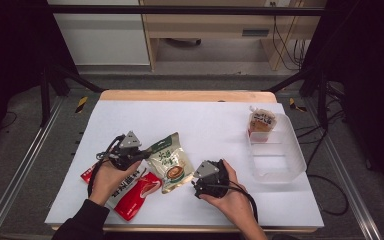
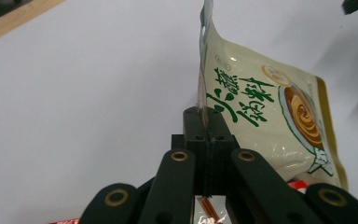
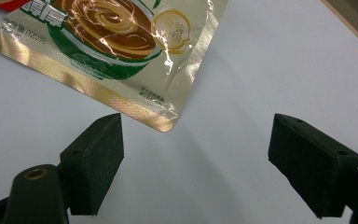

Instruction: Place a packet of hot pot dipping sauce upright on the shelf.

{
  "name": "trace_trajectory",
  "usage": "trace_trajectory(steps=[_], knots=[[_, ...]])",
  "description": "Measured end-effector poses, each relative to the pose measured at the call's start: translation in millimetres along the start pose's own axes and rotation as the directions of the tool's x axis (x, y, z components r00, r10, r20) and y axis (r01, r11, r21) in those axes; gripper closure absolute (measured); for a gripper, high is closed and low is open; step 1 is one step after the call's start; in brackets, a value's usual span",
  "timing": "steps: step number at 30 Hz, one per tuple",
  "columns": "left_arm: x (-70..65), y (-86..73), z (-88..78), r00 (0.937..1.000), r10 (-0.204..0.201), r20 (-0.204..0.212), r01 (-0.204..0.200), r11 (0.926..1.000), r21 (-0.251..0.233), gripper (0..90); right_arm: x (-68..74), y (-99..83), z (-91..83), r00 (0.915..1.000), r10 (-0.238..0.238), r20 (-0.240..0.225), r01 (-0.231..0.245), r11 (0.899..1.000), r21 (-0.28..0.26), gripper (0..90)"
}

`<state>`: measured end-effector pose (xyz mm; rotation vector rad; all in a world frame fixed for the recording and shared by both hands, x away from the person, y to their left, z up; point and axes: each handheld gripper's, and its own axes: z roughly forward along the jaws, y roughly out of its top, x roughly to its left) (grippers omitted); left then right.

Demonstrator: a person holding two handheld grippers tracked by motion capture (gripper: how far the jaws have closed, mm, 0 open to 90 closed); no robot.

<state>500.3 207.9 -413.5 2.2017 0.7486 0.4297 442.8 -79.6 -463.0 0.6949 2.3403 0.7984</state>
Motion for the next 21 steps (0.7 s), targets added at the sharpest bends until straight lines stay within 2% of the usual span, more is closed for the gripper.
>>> trace_trajectory(steps=[14, 18, 21], knots=[[-17.3, 21.3, -22.8, 0.9974, 0.062, 0.037, -0.060, 0.9961, -0.065, 90.0, -4.5, -0.6, -3.4, 0.9999, 0.015, 0.004, -0.015, 1.000, -0.010, 16.7], [-24.1, 27.9, -28.1, 0.9945, 0.092, 0.049, -0.088, 0.9930, -0.079, 90.0, -6.3, -0.4, -7.4, 0.9996, 0.027, 0.011, -0.027, 0.999, -0.021, 14.9], [-32.7, 36.0, -34.4, 0.9890, 0.131, 0.069, -0.125, 0.9882, -0.089, 90.0, -8.5, -2.3, -13.4, 0.9992, 0.038, 0.014, -0.038, 0.999, -0.026, 14.2]])
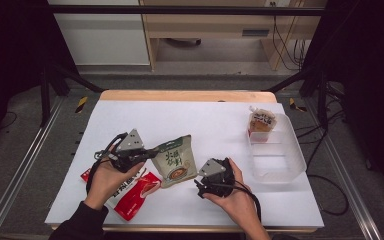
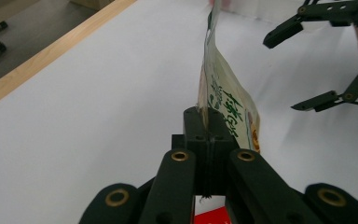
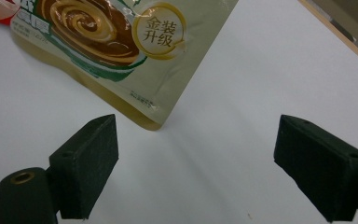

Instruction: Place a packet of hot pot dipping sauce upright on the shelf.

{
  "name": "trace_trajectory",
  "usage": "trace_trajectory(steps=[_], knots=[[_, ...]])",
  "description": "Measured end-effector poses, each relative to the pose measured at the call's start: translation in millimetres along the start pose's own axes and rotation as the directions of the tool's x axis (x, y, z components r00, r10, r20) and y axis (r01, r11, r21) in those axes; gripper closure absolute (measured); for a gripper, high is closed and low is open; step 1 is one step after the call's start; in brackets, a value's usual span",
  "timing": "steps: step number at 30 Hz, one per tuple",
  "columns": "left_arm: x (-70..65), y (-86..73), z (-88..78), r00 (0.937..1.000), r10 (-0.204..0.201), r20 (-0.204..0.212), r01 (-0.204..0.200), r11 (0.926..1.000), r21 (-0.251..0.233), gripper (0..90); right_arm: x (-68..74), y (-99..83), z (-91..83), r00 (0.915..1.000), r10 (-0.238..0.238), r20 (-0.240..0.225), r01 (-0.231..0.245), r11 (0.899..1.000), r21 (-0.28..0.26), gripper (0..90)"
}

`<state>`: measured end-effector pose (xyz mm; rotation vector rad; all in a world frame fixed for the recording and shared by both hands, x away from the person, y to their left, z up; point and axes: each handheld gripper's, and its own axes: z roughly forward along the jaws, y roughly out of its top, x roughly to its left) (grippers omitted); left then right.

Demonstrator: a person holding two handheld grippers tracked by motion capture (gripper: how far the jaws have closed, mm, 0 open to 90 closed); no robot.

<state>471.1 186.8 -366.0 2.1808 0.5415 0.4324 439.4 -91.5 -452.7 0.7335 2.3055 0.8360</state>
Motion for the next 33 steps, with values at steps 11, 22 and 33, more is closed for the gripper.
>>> trace_trajectory(steps=[11, 22, 33], knots=[[-13.7, 17.4, 5.8, 0.9926, 0.102, 0.066, -0.104, 0.9939, 0.037, 90.0, -6.3, 11.7, -26.7, 0.9978, 0.020, -0.063, -0.020, 1.000, -0.006, 14.0], [-5.5, 22.4, 9.8, 0.9879, 0.118, 0.100, -0.124, 0.9911, 0.050, 90.0, -30.4, 37.8, -43.4, 0.9896, -0.045, -0.136, 0.058, 0.995, 0.087, 10.9], [-8.4, 19.9, 6.9, 0.9875, 0.118, 0.105, -0.122, 0.9917, 0.039, 90.0, -55.0, 79.7, -49.9, 0.9661, -0.161, -0.201, 0.189, 0.973, 0.130, 11.8]])
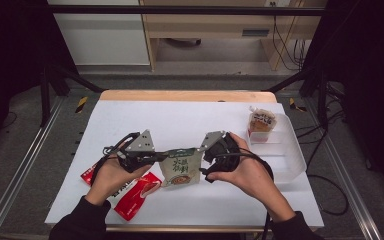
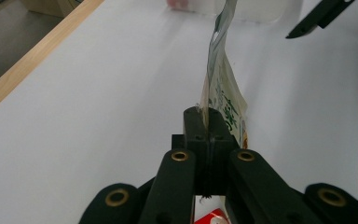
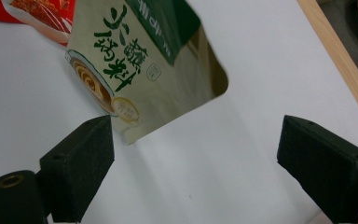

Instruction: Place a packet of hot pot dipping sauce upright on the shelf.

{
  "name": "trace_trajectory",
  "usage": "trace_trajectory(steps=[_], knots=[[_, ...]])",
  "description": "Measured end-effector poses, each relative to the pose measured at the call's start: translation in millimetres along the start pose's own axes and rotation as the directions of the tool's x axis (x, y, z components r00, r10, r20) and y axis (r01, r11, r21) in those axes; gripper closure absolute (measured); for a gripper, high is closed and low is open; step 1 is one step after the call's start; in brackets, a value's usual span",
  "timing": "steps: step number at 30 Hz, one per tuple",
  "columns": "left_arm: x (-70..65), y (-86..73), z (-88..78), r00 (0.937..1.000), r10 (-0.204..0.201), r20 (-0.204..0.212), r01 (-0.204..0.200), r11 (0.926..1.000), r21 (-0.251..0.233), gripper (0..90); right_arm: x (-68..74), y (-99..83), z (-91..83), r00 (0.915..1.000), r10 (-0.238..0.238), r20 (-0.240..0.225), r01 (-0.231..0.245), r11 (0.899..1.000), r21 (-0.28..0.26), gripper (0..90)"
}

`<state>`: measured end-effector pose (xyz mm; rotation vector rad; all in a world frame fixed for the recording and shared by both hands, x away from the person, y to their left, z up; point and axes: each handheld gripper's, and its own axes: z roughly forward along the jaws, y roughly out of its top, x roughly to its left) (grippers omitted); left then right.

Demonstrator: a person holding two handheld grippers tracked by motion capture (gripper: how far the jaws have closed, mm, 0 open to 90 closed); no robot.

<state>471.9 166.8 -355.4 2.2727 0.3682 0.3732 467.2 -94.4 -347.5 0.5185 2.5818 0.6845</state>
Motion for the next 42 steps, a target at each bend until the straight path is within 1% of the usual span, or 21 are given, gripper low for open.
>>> trace_trajectory(steps=[2, 3, 6, 7, 8, 11, 16, 18, 19, 22, 24, 25, 26, 28, 29, 31, 37, 38, 40, 41, 42], knots=[[-0.7, 0.8, 0.1, 1.0000, 0.000, 0.001, 0.000, 1.0000, -0.006, 90.0, -1.6, 3.2, -0.4, 0.9999, -0.010, -0.011, 0.010, 1.000, 0.008, 11.9], [-1.0, 1.3, 0.5, 1.0000, 0.006, 0.001, -0.006, 1.0000, -0.002, 90.0, -5.3, 9.5, 0.1, 0.9983, -0.045, -0.036, 0.046, 0.999, 0.028, 15.7], [-1.5, 1.3, 0.9, 0.9999, 0.012, 0.003, -0.012, 0.9999, 0.002, 90.0, -8.7, 14.6, 2.4, 0.9956, -0.076, -0.055, 0.078, 0.996, 0.043, 18.3], [-1.6, 1.4, 0.3, 0.9999, 0.012, 0.002, -0.012, 0.9999, 0.001, 90.0, -12.0, 18.9, 4.7, 0.9916, -0.108, -0.071, 0.112, 0.992, 0.053, 23.7], [-1.6, 1.4, 0.3, 0.9999, 0.012, 0.002, -0.012, 0.9999, 0.001, 90.0, -12.0, 18.9, 4.7, 0.9916, -0.108, -0.071, 0.112, 0.992, 0.053, 23.7], [-1.4, 1.6, 0.6, 0.9999, 0.016, 0.004, -0.016, 0.9999, 0.001, 90.0, -15.1, 24.1, 8.5, 0.9845, -0.144, -0.100, 0.148, 0.988, 0.040, 32.2], [-1.1, 1.4, 1.5, 0.9999, 0.015, 0.007, -0.015, 0.9999, 0.001, 90.0, -13.7, 28.6, 14.4, 0.9795, -0.152, -0.132, 0.160, 0.986, 0.051, 36.2], [-2.0, 1.8, 1.1, 0.9998, 0.019, 0.008, -0.019, 0.9998, 0.000, 90.0, -12.6, 31.8, 17.7, 0.9777, -0.159, -0.137, 0.169, 0.983, 0.065, 42.0], [-2.7, 2.2, 0.3, 0.9998, 0.019, 0.008, -0.019, 0.9998, -0.001, 90.0, -11.9, 34.8, 20.6, 0.9759, -0.161, -0.148, 0.172, 0.983, 0.065, 50.1], [-3.0, 2.6, 0.1, 0.9998, 0.021, 0.008, -0.021, 0.9998, -0.002, 90.0, -10.0, 38.9, 24.5, 0.9708, -0.171, -0.169, 0.183, 0.982, 0.057, 59.9], [-2.3, 2.3, -0.7, 0.9997, 0.023, 0.004, -0.023, 0.9997, -0.004, 90.0, -8.5, 41.5, 25.3, 0.9674, -0.190, -0.168, 0.202, 0.978, 0.058, 67.6], [-2.3, 2.3, -0.7, 0.9997, 0.023, 0.004, -0.023, 0.9997, -0.004, 90.0, -8.5, 41.5, 25.3, 0.9674, -0.190, -0.168, 0.202, 0.978, 0.058, 67.6], [-1.3, 1.8, -1.6, 0.9999, 0.014, 0.004, -0.014, 0.9999, -0.009, 90.0, -7.8, 42.9, 25.2, 0.9651, -0.194, -0.176, 0.207, 0.977, 0.055, 73.9], [-0.9, 1.8, -1.9, 0.9999, 0.012, 0.006, -0.012, 0.9998, -0.013, 90.0, -7.6, 43.3, 25.0, 0.9651, -0.196, -0.173, 0.209, 0.976, 0.056, 76.2], [-0.6, 1.6, -2.0, 0.9999, 0.012, 0.005, -0.012, 0.9999, -0.011, 90.0, -7.3, 43.8, 25.1, 0.9639, -0.205, -0.170, 0.217, 0.975, 0.055, 82.4], [0.0, 0.8, -1.9, 1.0000, 0.007, 0.001, -0.007, 0.9999, -0.010, 90.0, -7.2, 44.5, 24.8, 0.9642, -0.202, -0.172, 0.214, 0.975, 0.055, 86.5], [3.7, -2.8, -2.3, 0.9998, -0.019, 0.000, 0.019, 0.9996, -0.022, 88.4, -8.2, 47.7, 23.9, 0.9677, -0.181, -0.176, 0.194, 0.979, 0.059, 89.2], [4.5, -3.9, -2.6, 0.9995, -0.032, -0.004, 0.031, 0.9990, -0.031, 85.6, -8.3, 49.1, 24.4, 0.9685, -0.180, -0.172, 0.193, 0.979, 0.064, 89.5], [6.0, -5.8, -4.0, 0.9989, -0.046, -0.007, 0.045, 0.9981, -0.042, 73.0, -8.7, 51.6, 25.4, 0.9668, -0.186, -0.175, 0.201, 0.977, 0.073, 89.9], [6.4, -7.1, -5.5, 0.9984, -0.054, -0.014, 0.053, 0.9974, -0.048, 73.0, -8.9, 52.3, 25.7, 0.9676, -0.183, -0.174, 0.198, 0.977, 0.075, 89.9], [6.7, -8.4, -7.1, 0.9976, -0.066, -0.021, 0.065, 0.9965, -0.051, 64.4, -9.8, 53.3, 25.9, 0.9690, -0.171, -0.178, 0.188, 0.979, 0.080, 89.9]])
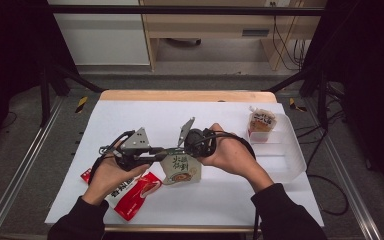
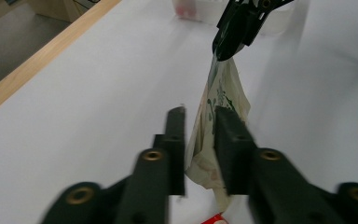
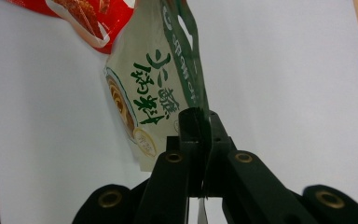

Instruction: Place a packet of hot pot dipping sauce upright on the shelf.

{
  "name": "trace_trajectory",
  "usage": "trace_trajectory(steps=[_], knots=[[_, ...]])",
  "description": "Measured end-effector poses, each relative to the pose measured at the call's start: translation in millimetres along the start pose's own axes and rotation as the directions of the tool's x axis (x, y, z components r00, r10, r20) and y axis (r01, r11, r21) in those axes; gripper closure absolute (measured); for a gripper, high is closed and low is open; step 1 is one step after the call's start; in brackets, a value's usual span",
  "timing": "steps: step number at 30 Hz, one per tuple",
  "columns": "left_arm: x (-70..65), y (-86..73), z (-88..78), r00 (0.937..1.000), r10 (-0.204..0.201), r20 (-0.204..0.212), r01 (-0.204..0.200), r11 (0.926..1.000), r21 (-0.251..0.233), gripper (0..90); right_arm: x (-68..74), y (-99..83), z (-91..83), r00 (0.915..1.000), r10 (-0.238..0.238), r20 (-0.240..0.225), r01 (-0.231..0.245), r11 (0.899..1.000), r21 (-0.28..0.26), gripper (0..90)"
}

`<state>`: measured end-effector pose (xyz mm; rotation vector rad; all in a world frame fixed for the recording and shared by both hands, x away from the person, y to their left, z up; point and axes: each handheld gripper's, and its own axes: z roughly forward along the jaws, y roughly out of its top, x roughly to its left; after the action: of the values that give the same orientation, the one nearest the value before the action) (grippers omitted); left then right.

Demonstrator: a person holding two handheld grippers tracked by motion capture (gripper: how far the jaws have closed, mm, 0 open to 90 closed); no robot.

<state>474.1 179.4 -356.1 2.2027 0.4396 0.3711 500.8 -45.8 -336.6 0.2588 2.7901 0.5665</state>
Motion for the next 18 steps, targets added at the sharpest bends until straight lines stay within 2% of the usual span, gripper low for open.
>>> trace_trajectory(steps=[1, 2, 3, 4, 5, 6, 7, 9, 10, 11, 12, 13, 14, 16, 17, 18], knots=[[0.6, -3.4, -2.9, 0.9998, -0.020, -0.002, 0.020, 0.9998, -0.006, 53.7, -2.4, 0.8, -0.2, 1.0000, 0.006, -0.007, -0.006, 1.000, 0.005, 90.0], [0.6, -3.4, -2.9, 0.9998, -0.020, -0.002, 0.020, 0.9998, -0.006, 50.3, -2.4, 0.8, -0.2, 1.0000, 0.006, -0.007, -0.006, 1.000, 0.005, 90.0], [0.7, -6.9, -4.3, 0.9992, -0.040, -0.005, 0.040, 0.9991, -0.012, 50.3, -3.1, 0.8, -0.4, 0.9999, 0.010, -0.008, -0.010, 1.000, 0.005, 90.0], [1.3, -10.1, -5.4, 0.9987, -0.050, -0.014, 0.050, 0.9987, -0.011, 41.1, -5.0, 0.9, -1.7, 0.9998, 0.015, -0.014, -0.015, 1.000, 0.004, 90.0], [3.0, -16.5, -7.0, 0.9965, -0.075, -0.038, 0.075, 0.9972, -0.007, 36.3, -5.5, 0.8, -2.4, 0.9998, 0.016, -0.015, -0.016, 1.000, 0.002, 90.0], [3.0, -16.5, -7.0, 0.9965, -0.075, -0.038, 0.075, 0.9972, -0.007, 31.6, -5.5, 0.8, -2.4, 0.9998, 0.016, -0.015, -0.016, 1.000, 0.002, 90.0], [5.2, -26.4, -7.2, 0.9925, -0.104, -0.065, 0.104, 0.9946, -0.004, 26.8, -6.8, 0.2, -4.8, 0.9999, 0.011, -0.013, -0.011, 1.000, -0.010, 90.0], [6.9, -37.3, -5.0, 0.9884, -0.128, -0.082, 0.130, 0.9914, 0.018, 20.3, -7.0, -0.4, -7.1, 0.9999, 0.005, -0.011, -0.005, 1.000, -0.017, 90.0], [6.9, -37.3, -5.0, 0.9884, -0.128, -0.082, 0.130, 0.9914, 0.018, 17.8, -7.0, -0.4, -7.1, 0.9999, 0.005, -0.011, -0.005, 1.000, -0.017, 90.0], [7.7, -47.9, -2.5, 0.9849, -0.140, -0.102, 0.144, 0.9890, 0.033, 15.6, -7.0, -0.9, -10.8, 0.9999, 0.009, -0.010, -0.009, 1.000, -0.026, 90.0], [7.7, -47.9, -2.5, 0.9849, -0.140, -0.102, 0.144, 0.9890, 0.033, 13.5, -7.1, -1.1, -12.4, 1.0000, 0.006, -0.007, -0.006, 1.000, -0.029, 90.0], [9.4, -56.0, -1.4, 0.9820, -0.150, -0.114, 0.157, 0.9861, 0.054, 11.4, -7.1, -1.3, -15.1, 1.0000, 0.007, -0.001, -0.007, 0.999, -0.034, 90.0], [9.4, -56.0, -1.4, 0.9820, -0.150, -0.114, 0.157, 0.9861, 0.054, 10.8, -7.1, -1.3, -15.1, 1.0000, 0.007, -0.001, -0.007, 0.999, -0.034, 90.0], [12.0, -63.5, -2.8, 0.9762, -0.173, -0.131, 0.180, 0.9827, 0.044, 10.6, -8.3, -2.7, -22.5, 0.9999, 0.002, 0.015, -0.001, 0.999, -0.046, 90.0], [13.1, -69.1, -3.7, 0.9722, -0.195, -0.129, 0.201, 0.9792, 0.030, 9.7, -9.8, -4.7, -30.5, 0.9996, 0.010, 0.028, -0.009, 0.998, -0.059, 90.0], [13.3, -72.4, -3.4, 0.9721, -0.206, -0.113, 0.209, 0.9777, 0.019, 9.8, -10.4, -5.7, -33.4, 0.9994, 0.016, 0.032, -0.014, 0.998, -0.064, 90.0]])
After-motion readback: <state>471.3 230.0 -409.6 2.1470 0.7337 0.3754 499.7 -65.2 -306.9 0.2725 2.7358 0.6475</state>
